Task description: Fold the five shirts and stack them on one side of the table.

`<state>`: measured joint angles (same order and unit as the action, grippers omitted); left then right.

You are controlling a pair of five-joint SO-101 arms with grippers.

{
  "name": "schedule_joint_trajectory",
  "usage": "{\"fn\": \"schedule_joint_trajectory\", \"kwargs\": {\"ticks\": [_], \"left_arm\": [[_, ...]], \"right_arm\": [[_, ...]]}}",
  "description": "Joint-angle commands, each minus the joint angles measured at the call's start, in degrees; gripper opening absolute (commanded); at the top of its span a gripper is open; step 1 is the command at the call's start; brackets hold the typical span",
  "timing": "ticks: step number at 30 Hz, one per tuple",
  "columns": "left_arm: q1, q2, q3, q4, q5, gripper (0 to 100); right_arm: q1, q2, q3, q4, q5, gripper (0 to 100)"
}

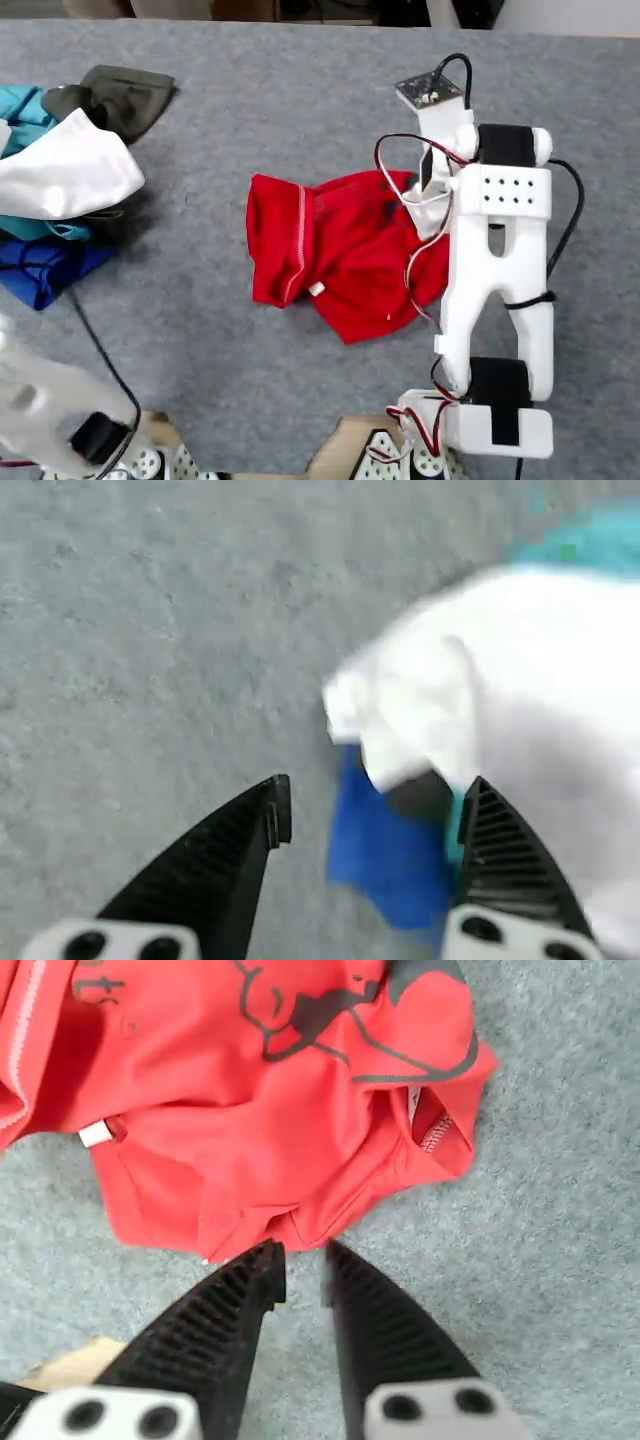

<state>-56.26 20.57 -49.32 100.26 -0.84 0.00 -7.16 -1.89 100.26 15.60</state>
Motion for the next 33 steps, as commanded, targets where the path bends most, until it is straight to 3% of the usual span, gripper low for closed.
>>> {"fn": "schedule_joint_trajectory", "kwargs": {"ticks": [1, 4, 7, 11, 17, 21, 26, 29, 33], "left_arm": [[9.1, -17.5, 23.6, 0.3, -1.1, 27], [20.3, -27.2, 38.0, -0.4, 1.3, 27], [33.4, -34.2, 48.8, -2.9, 7.2, 27], [49.0, -40.5, 58.4, -9.4, 15.3, 28], [64.9, -40.0, 65.8, -25.1, 18.3, 28], [71.0, -33.9, 72.4, -36.2, 17.9, 28], [74.5, -20.3, 76.2, -43.1, 17.8, 26], [74.0, -14.0, 76.1, -43.4, 17.8, 17], [71.6, -11.9, 74.8, -42.5, 14.6, 1]], "right_arm": [[0.4, -0.1, -2.3, 1.5, 0.8, 5.5], [0.4, 0.0, -1.3, 1.2, 0.8, 6.5], [0.4, 0.6, 2.4, -1.5, 0.4, 16.1], [-0.9, 3.9, 8.7, -6.9, 0.7, 27.3], [-4.4, 11.1, 16.6, -18.2, 0.4, 28.5], [-4.4, 15.2, 17.2, -20.0, 0.4, 27.1], [-4.4, 18.8, 17.1, -20.6, 0.4, 9.4], [-4.4, 19.3, 17.3, -19.9, 0.4, 0.5], [-4.4, 19.4, 17.2, -14.3, 0.4, 0.9]]}}
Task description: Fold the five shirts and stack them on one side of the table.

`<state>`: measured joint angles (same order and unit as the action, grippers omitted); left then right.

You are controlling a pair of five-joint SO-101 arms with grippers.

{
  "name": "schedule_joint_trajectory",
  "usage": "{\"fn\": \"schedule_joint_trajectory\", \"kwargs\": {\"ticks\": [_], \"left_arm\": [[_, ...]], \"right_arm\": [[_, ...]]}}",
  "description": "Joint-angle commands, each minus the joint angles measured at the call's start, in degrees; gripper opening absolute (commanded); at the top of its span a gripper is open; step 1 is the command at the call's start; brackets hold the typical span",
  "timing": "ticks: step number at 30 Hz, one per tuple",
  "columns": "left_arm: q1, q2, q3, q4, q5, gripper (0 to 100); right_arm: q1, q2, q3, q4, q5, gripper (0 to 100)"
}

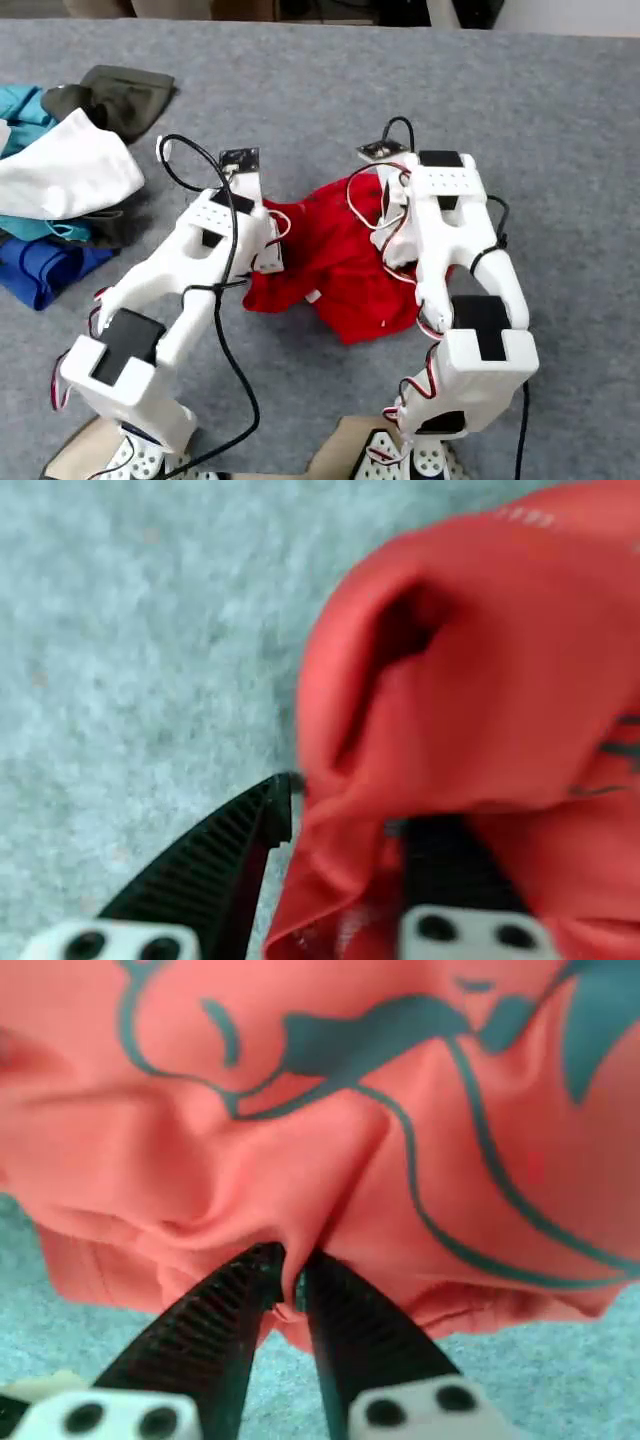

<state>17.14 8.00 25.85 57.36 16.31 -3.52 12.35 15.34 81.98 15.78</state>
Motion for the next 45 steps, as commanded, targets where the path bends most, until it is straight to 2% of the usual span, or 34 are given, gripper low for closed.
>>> {"fn": "schedule_joint_trajectory", "kwargs": {"ticks": [1, 5, 8, 12, 16, 23, 27, 30, 32, 35, 39, 42, 45], "left_arm": [[-2.3, 0.3, -0.8, 2.5, -3.9, 3], [-4.5, -4.3, -7.1, 15.4, -9.5, 2], [-7.2, -10.1, -12.3, 24.1, -14.0, 2], [-10.1, -18.8, -14.2, 33.1, -20.0, 2], [-10.5, -25.9, -10.0, 40.8, -24.6, 2], [-10.5, -35.1, 6.0, 42.5, -27.2, 2], [-10.6, -39.0, 8.2, 42.6, -27.1, 2], [-10.7, -42.2, 5.3, 43.0, -26.1, 2], [-12.7, -43.8, 0.8, 43.4, -24.3, 4], [-17.1, -45.9, -6.7, 43.4, -21.7, 16], [-21.0, -46.2, -15.5, 43.3, -16.0, 34], [-20.9, -44.2, -18.5, 41.7, -15.4, 34], [-21.0, -39.6, -15.7, 34.7, -14.2, 33]], "right_arm": [[-1.0, -0.1, 0.0, 5.7, 0.2, 0.9], [-1.2, -2.5, 0.9, 11.3, -0.7, 0.9], [-1.4, -10.1, 5.5, 12.4, -0.2, 0.9], [-1.0, -24.7, 15.7, 13.5, 5.1, 0.8], [-0.7, -40.8, 26.2, 14.0, 12.1, 0.9], [3.8, -62.3, 28.6, 15.5, 22.4, 2.3], [6.8, -67.1, 27.8, 15.5, 23.4, 16.4], [9.1, -67.9, 24.0, 16.3, 23.5, 28.2], [10.1, -67.5, 19.5, 17.6, 23.6, 32.1], [9.7, -64.0, 13.8, 17.1, 23.2, 30.2], [8.9, -51.0, 11.1, 8.3, 20.0, 25.3], [5.9, -36.9, 8.7, 2.0, 16.5, 24.8], [2.9, -23.3, 3.0, -2.5, 12.0, 24.8]]}}
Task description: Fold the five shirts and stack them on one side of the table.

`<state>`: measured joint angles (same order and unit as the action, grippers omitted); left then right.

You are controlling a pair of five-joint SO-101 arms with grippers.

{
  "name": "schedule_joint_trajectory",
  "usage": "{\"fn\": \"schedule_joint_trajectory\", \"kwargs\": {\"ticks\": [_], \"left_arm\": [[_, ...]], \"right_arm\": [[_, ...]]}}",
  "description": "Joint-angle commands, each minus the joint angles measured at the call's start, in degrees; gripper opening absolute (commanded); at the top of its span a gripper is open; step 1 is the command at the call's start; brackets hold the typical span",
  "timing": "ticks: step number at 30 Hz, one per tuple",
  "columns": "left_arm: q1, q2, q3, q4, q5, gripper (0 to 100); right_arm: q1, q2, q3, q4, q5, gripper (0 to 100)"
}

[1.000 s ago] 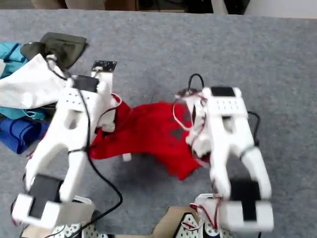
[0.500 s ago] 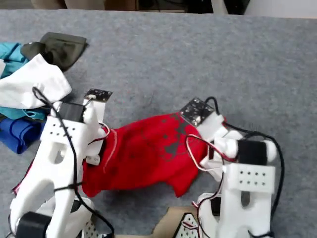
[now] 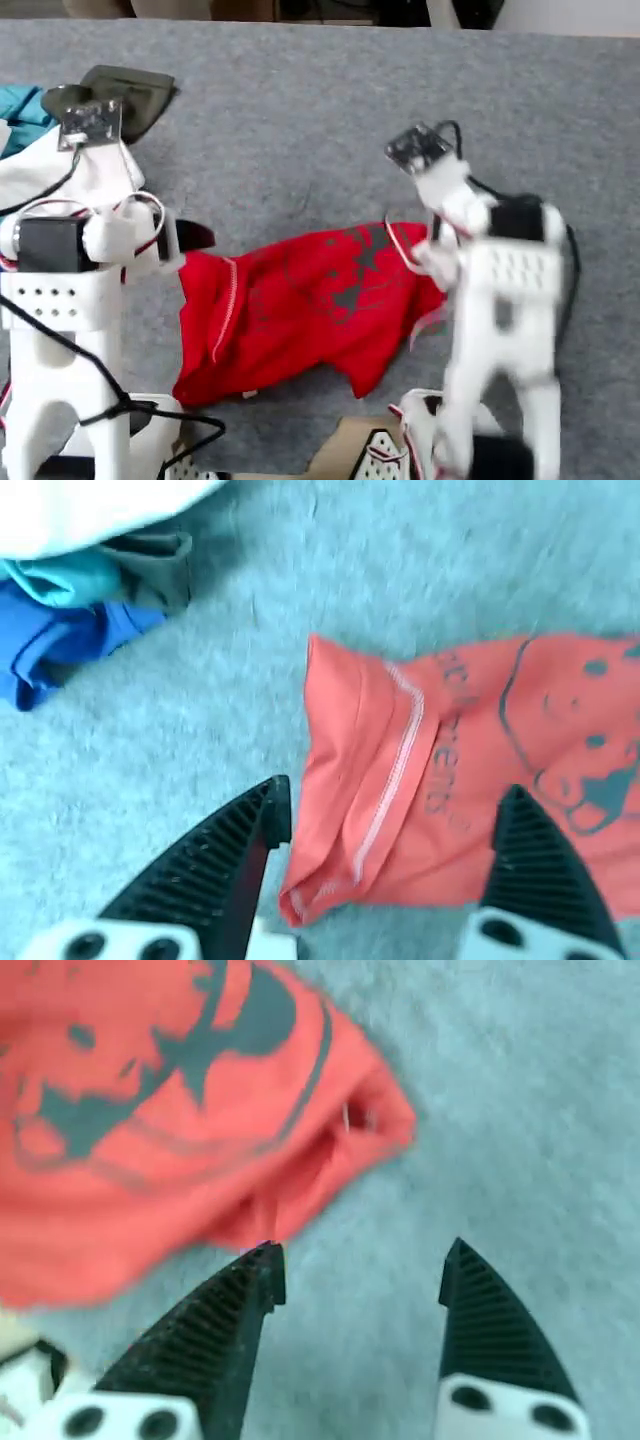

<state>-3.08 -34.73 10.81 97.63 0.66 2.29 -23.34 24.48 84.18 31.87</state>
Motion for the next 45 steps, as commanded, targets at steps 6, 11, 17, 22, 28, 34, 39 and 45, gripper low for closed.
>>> {"fn": "schedule_joint_trajectory", "kwargs": {"ticks": [6, 11, 17, 22, 28, 34, 39, 45], "left_arm": [[0.9, 20.6, 11.1, -26.0, 9.7, 30], [3.8, 36.8, 12.6, -33.7, 9.5, 25], [4.6, 45.6, 8.9, -34.8, 9.5, 2], [4.6, 46.2, 7.6, -34.7, 9.5, 2], [4.2, 46.2, -0.4, -29.4, 9.9, 2], [4.4, 46.2, -20.0, -19.5, 10.0, 2], [4.5, 46.6, -34.4, -18.5, 10.0, 2], [4.3, 46.8, -43.1, -18.5, 10.0, 2]], "right_arm": [[-4.6, 36.6, -21.7, -7.8, -7.5, 24.6], [-4.4, 52.5, -31.6, -5.1, -8.8, 24.6], [-4.7, 59.4, -35.9, -1.7, -8.8, 18.9], [-4.5, 58.9, -36.2, -1.6, -9.1, 1.9], [-3.6, 53.2, -36.7, 1.8, -11.2, 2.3], [-3.6, 43.9, -40.5, -3.3, -11.2, 2.3], [-3.7, 44.0, -46.5, -10.7, -16.1, 2.2], [-3.6, 47.6, -57.3, -15.4, -17.1, 2.2]]}}
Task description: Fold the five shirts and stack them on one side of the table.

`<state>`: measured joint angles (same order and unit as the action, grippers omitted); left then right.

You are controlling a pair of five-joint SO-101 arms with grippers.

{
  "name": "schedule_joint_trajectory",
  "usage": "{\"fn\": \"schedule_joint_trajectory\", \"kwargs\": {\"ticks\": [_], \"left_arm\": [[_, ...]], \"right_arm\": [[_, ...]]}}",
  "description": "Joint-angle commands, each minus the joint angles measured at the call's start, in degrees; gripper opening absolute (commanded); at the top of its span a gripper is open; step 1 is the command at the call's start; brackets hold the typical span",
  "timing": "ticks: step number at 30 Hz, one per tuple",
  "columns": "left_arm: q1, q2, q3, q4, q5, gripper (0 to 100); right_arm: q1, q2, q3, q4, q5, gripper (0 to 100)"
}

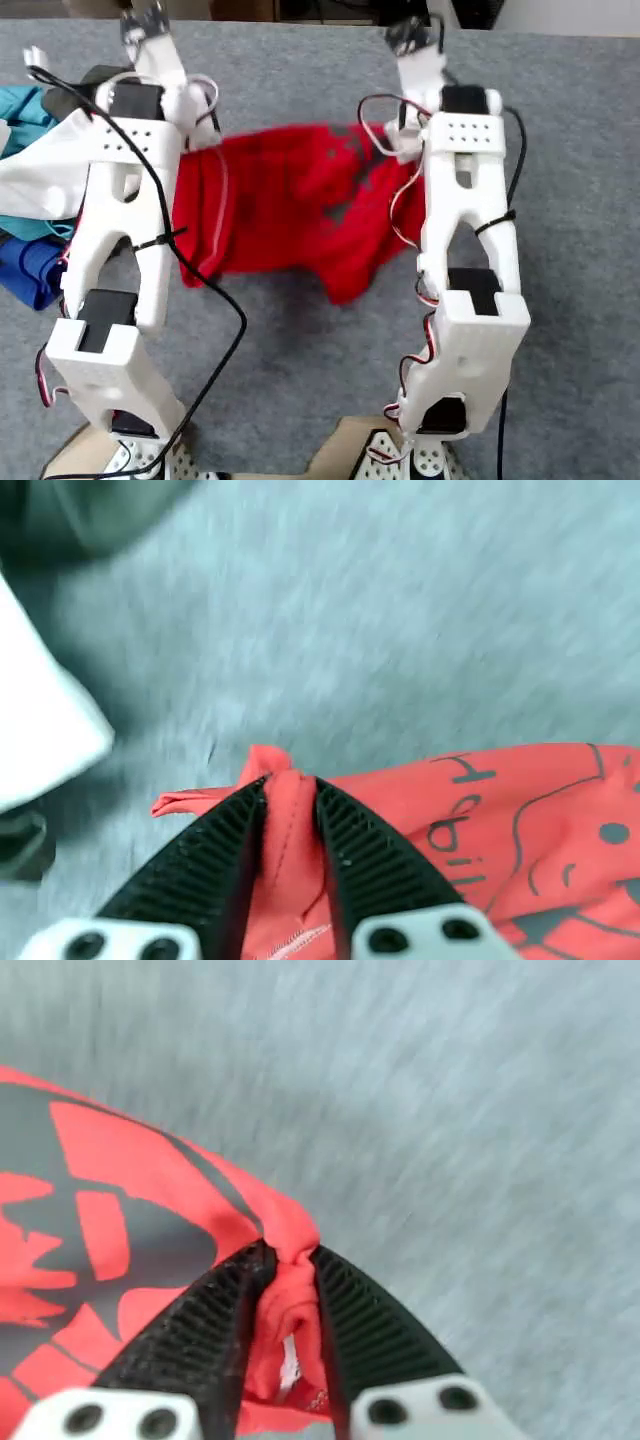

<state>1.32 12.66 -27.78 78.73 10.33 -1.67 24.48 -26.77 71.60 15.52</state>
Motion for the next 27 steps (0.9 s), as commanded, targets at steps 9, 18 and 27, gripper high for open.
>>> {"fn": "schedule_joint_trajectory", "kwargs": {"ticks": [9, 18, 27], "left_arm": [[-0.3, 7.8, 11.2, -6.3, -0.1, 2], [-2.8, 13.7, 10.1, 4.3, 0.2, 35], [-5.3, 13.7, -5.4, 21.6, 2.3, 36]], "right_arm": [[0.7, 7.1, -8.4, -0.2, -0.6, 3.8], [3.8, 8.0, -9.5, 7.6, 1.5, 39.0], [-0.8, 6.0, -10.4, 22.2, 5.3, 36.0]]}}
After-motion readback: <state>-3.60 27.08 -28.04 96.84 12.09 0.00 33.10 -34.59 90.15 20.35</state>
